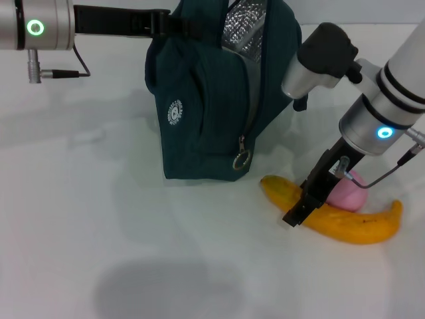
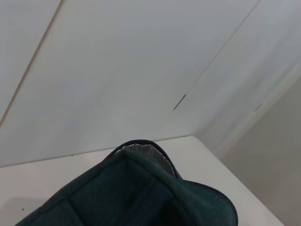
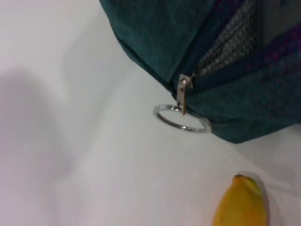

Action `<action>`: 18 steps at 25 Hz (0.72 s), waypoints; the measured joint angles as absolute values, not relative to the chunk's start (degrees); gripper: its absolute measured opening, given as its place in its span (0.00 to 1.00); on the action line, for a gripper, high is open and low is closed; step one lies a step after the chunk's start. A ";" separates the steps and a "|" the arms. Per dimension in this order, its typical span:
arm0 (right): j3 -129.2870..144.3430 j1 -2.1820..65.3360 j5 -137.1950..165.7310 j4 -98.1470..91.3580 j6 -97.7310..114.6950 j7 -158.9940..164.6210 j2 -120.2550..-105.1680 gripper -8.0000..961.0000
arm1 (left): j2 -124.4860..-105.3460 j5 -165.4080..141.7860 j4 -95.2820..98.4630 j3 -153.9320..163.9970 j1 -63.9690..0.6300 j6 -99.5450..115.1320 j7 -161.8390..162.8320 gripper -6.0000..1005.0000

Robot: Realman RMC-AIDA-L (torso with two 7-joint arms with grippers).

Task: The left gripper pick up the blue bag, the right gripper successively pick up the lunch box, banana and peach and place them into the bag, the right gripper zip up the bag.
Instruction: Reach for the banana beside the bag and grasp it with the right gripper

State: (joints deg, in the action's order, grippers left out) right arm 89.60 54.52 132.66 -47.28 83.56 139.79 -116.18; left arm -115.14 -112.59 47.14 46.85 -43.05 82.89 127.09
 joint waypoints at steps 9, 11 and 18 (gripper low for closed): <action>91.13 54.63 132.39 -46.72 82.43 139.82 -116.19 0.75 | -115.14 -112.59 47.20 46.84 -43.07 82.88 127.09 0.05; 91.14 54.59 132.39 -46.70 82.21 139.83 -116.19 0.75 | -115.14 -112.59 47.15 46.85 -43.07 82.88 127.06 0.05; 91.14 54.16 132.35 -46.60 81.64 139.83 -116.19 0.61 | -115.14 -112.59 47.11 46.85 -43.06 82.79 126.75 0.05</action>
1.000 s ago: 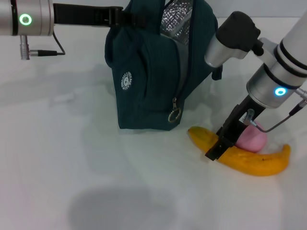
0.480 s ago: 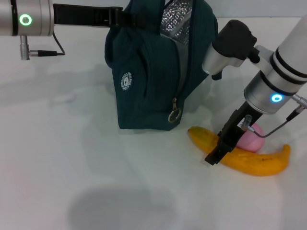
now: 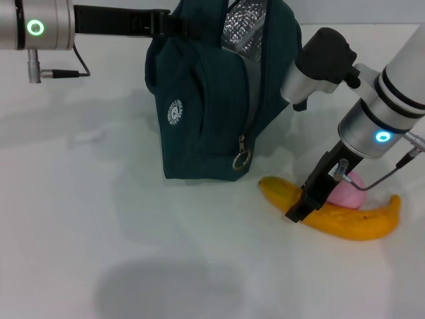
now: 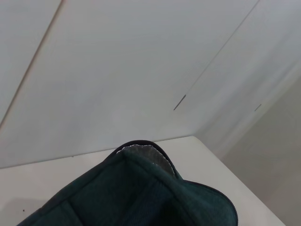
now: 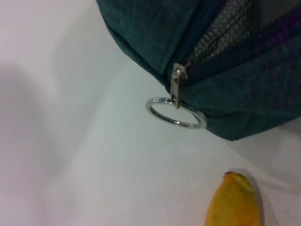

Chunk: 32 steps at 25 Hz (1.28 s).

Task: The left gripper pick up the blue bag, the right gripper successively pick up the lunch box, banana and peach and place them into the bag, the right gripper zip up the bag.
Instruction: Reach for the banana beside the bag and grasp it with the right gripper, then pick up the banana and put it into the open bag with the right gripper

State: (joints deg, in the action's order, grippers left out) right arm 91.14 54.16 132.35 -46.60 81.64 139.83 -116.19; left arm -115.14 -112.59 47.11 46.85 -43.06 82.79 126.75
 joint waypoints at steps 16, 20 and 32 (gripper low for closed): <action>78.57 47.69 131.46 -52.12 82.64 135.27 -115.61 0.49 | -115.20 -112.58 47.25 46.84 -42.39 82.96 126.74 0.05; 68.97 43.77 126.75 -53.75 85.28 129.24 -115.24 0.49 | -115.15 -112.58 47.29 46.84 -42.37 82.97 126.74 0.05; 48.92 37.17 110.86 -51.65 101.28 113.38 -113.58 0.47 | -115.16 -112.59 47.40 46.93 -42.83 83.23 127.04 0.05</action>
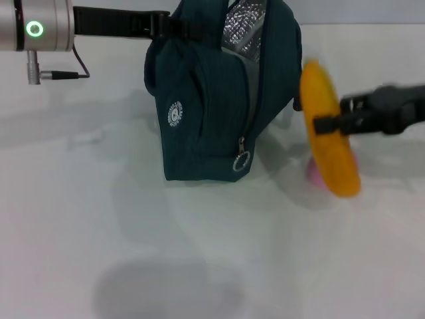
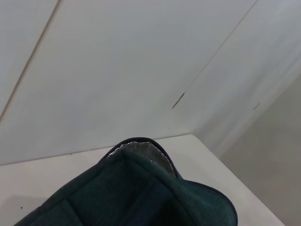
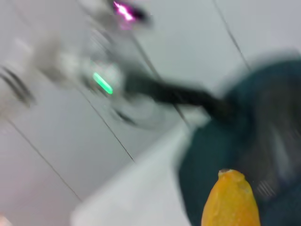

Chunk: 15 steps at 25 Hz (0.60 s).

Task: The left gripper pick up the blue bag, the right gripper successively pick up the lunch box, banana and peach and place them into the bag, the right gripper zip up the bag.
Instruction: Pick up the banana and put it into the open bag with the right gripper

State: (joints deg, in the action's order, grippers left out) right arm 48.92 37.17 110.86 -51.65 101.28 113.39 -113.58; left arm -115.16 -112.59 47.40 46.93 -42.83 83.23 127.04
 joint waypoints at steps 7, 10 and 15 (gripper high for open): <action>42.06 36.65 88.30 -39.13 110.67 94.99 -111.18 0.47 | -115.21 -112.58 47.38 46.94 -42.64 83.41 127.08 0.05; 41.92 36.65 80.49 -33.91 111.15 88.49 -111.68 0.47 | -115.26 -112.58 47.29 47.02 -42.57 83.41 127.09 0.05; 41.90 36.65 74.23 -28.75 111.85 81.94 -113.61 0.47 | -115.61 -112.59 47.28 47.10 -42.40 83.41 127.09 0.05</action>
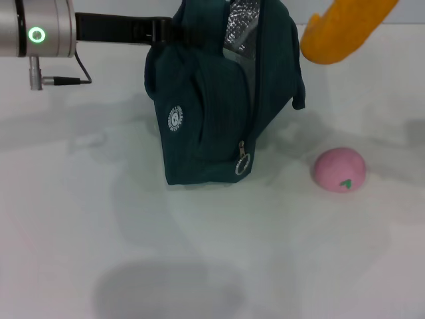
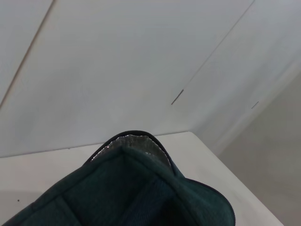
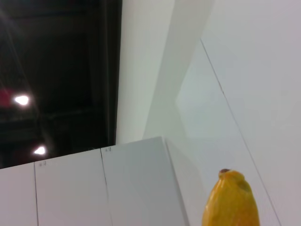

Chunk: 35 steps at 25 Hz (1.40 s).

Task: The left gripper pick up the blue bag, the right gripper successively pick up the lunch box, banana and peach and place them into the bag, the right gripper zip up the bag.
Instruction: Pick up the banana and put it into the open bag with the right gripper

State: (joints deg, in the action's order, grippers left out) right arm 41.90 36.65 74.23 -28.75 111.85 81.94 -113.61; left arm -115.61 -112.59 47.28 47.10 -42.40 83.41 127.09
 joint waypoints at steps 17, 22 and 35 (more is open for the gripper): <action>47.38 38.61 74.82 -19.00 103.36 75.43 -115.34 0.47 | -115.71 -112.59 47.28 46.84 -42.32 84.29 127.09 0.05; 46.89 38.27 71.73 -14.11 101.38 72.90 -115.78 0.47 | -115.76 -112.58 47.18 46.84 -42.19 84.64 127.11 0.05; 47.41 40.76 64.20 -7.63 101.45 74.53 -116.23 0.47 | -115.77 -111.94 47.11 46.94 -42.10 85.76 127.18 0.05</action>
